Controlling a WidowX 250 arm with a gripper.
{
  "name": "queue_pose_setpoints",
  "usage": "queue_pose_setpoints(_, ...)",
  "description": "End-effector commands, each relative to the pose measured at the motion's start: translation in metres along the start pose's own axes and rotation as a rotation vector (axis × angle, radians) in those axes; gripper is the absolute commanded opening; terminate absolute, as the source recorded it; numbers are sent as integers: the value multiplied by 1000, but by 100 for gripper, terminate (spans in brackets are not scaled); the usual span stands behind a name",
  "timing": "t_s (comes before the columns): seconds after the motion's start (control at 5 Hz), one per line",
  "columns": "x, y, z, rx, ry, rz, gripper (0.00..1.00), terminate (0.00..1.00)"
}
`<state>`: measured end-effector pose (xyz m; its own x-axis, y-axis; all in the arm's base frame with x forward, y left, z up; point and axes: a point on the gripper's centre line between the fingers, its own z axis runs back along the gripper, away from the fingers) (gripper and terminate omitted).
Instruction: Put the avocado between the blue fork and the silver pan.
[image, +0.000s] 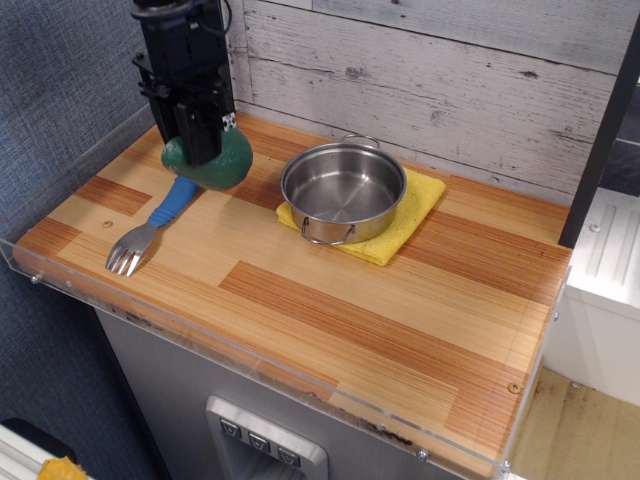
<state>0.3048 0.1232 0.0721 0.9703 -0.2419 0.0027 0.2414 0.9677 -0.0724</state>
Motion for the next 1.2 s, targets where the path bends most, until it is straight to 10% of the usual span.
queue_pose_setpoints(0.0,-8,-15,12,106,-79,55,0,0)
queue_pose_setpoints(0.8,-14,-28,-15,15,-64,108,0,0)
queue_pose_setpoints(1.0,-19,-29,-17,-4,-72,158,100,0)
